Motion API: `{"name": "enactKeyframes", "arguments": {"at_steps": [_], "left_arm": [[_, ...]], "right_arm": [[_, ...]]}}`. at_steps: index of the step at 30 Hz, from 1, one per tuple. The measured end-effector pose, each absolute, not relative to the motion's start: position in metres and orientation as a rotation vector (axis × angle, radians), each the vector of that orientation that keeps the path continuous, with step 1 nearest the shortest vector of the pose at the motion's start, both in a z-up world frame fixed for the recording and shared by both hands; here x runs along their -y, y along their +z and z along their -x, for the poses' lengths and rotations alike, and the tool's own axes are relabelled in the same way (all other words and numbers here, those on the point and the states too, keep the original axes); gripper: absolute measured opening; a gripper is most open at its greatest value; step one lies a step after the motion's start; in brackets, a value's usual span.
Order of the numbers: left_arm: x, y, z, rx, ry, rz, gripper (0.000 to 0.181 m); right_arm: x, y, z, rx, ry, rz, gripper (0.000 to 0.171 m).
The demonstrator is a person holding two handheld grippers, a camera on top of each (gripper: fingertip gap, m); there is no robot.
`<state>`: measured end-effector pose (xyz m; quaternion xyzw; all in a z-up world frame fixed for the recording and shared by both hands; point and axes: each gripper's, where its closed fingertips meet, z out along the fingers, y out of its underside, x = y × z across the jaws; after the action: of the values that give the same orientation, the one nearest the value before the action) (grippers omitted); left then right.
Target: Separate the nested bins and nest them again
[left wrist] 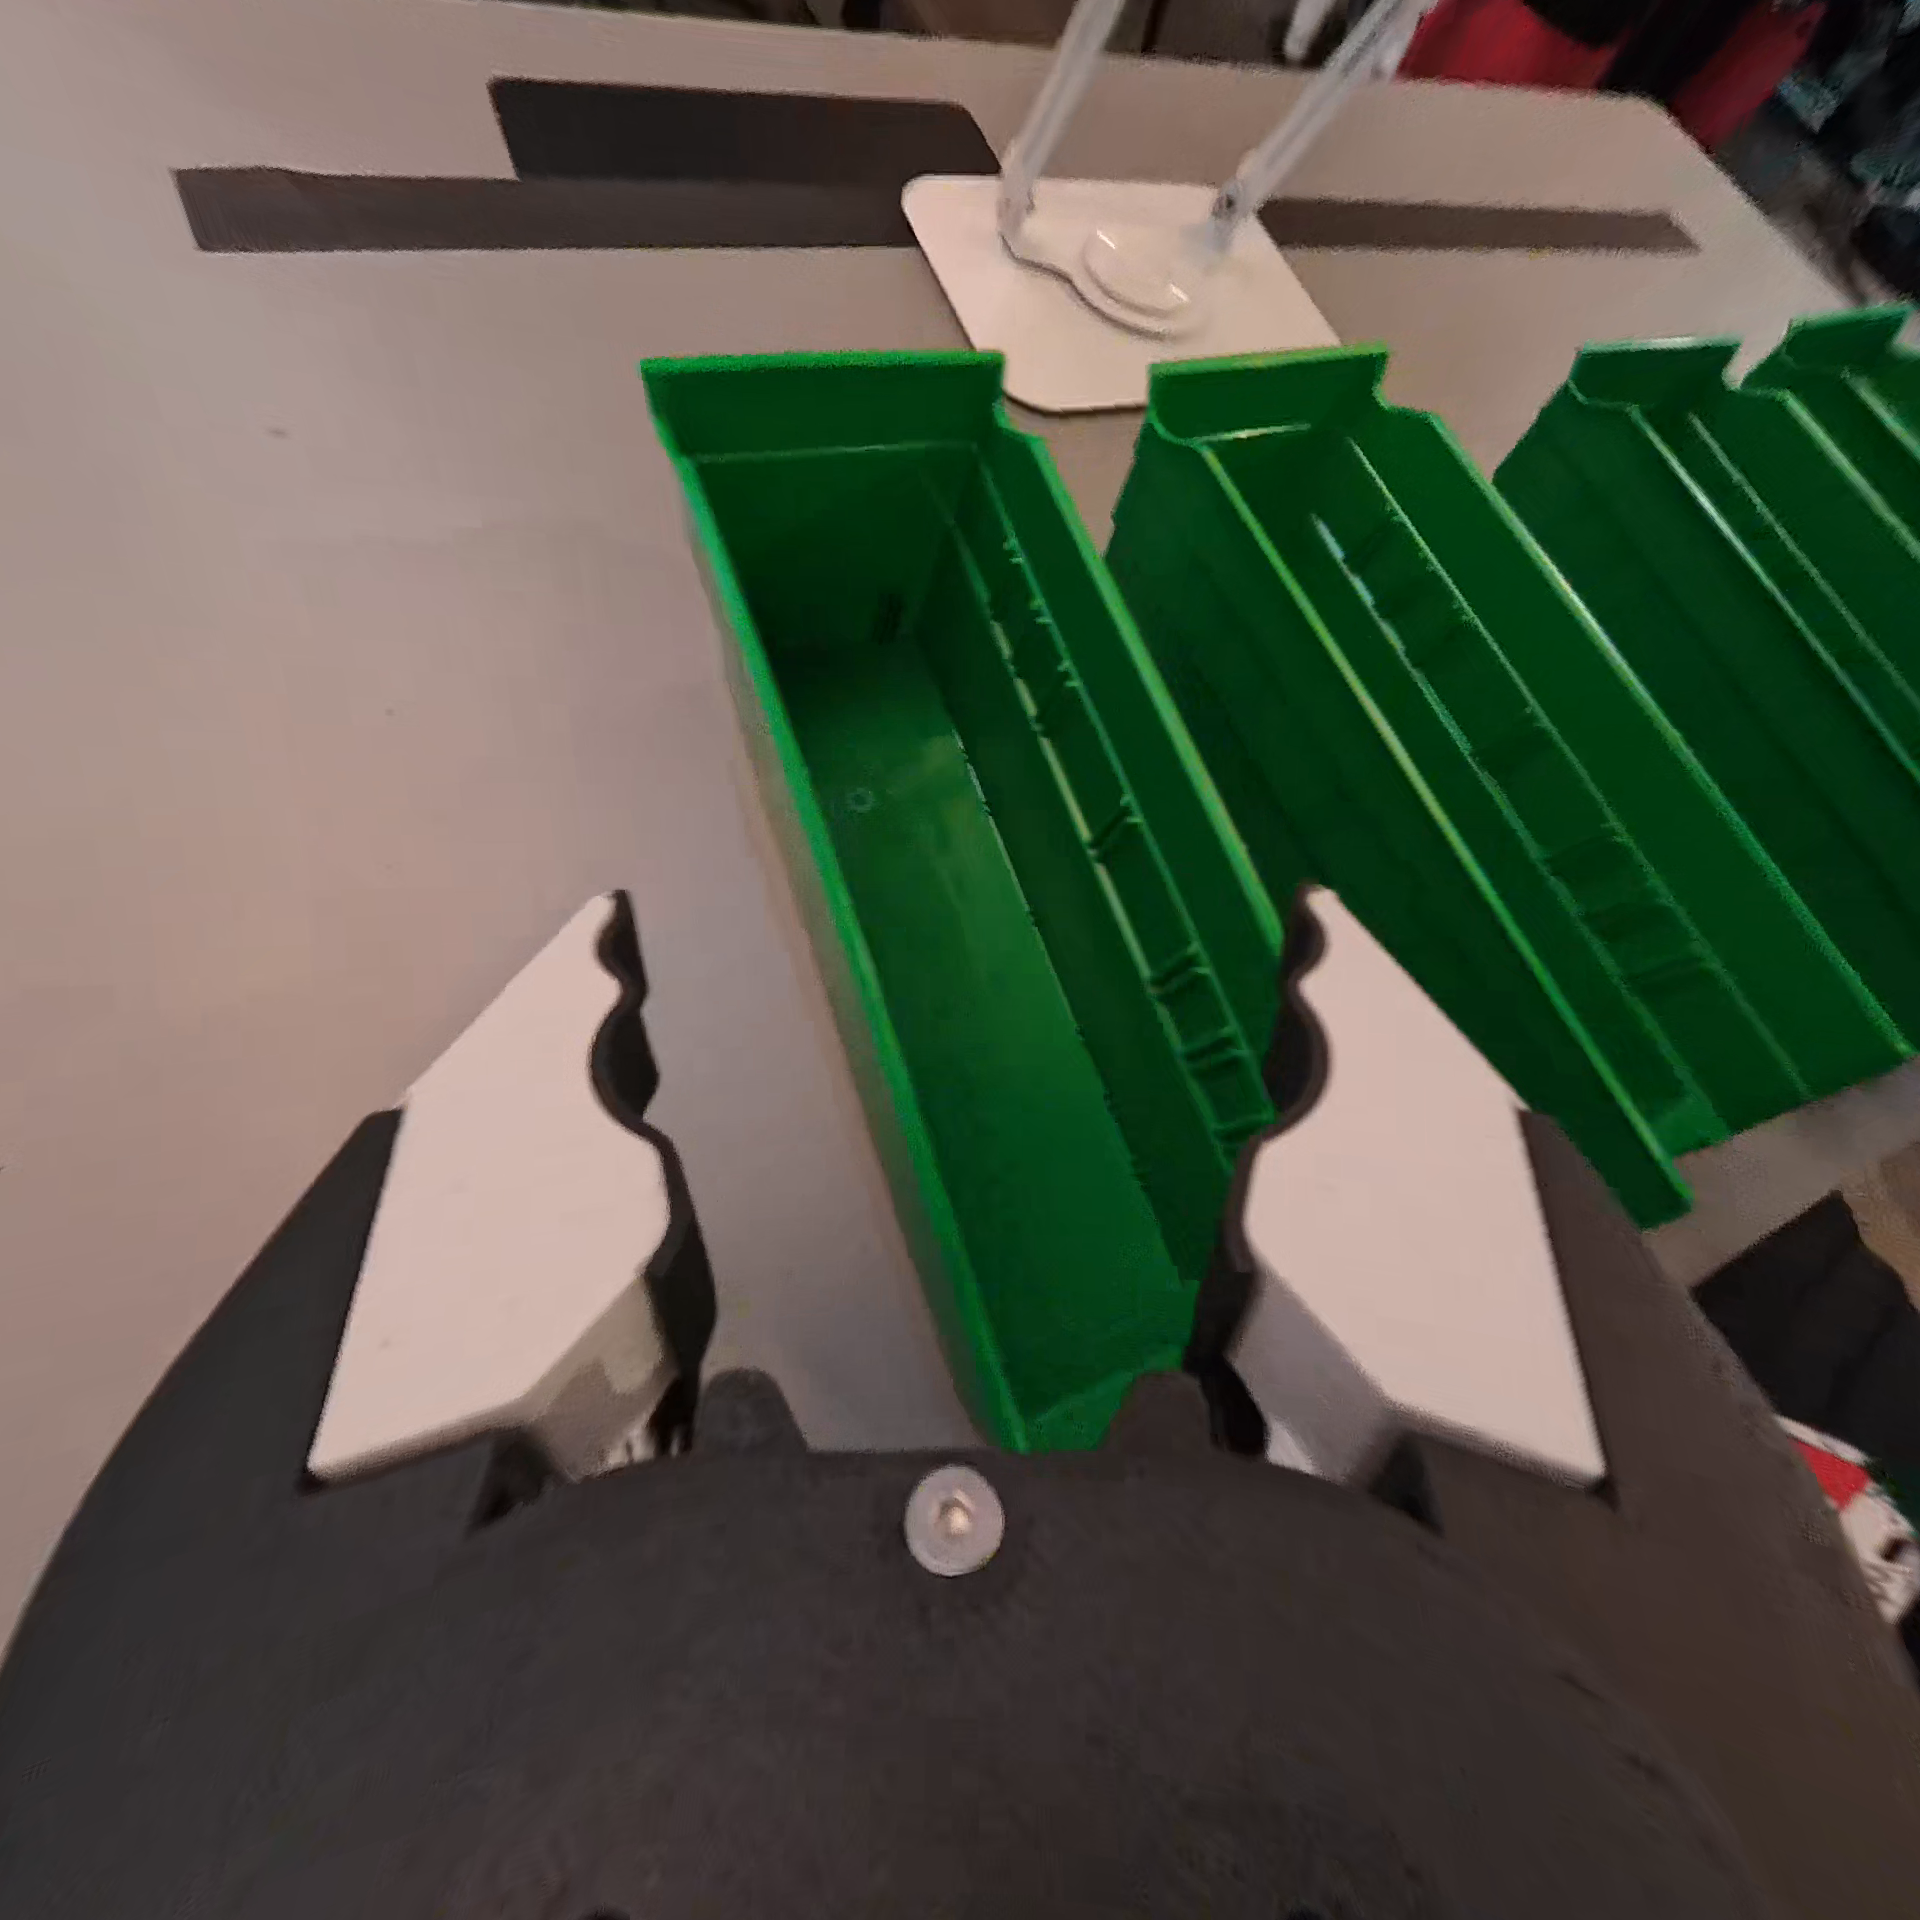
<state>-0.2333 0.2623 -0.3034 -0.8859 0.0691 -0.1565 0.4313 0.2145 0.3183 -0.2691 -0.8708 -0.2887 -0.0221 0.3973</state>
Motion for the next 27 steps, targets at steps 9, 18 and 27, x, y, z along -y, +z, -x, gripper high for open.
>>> {"name": "enactKeyframes", "arguments": {"at_steps": [9,18,27], "left_arm": [[-0.282,-0.322,0.203,-0.303,-0.121,2.449,0.158],[-0.275,-0.371,0.199,-0.299,-0.107,2.763,0.136],[-0.279,-0.368,0.217,-0.289,-0.129,2.803,0.117]], "right_arm": [[-0.306,-0.270,-0.189,0.781,0.054,2.083,0.092],[-0.283,-0.282,-0.179,0.870,0.111,2.004,0.080],[-0.271,-0.279,-0.166,0.887,0.200,1.935,0.071]]}}
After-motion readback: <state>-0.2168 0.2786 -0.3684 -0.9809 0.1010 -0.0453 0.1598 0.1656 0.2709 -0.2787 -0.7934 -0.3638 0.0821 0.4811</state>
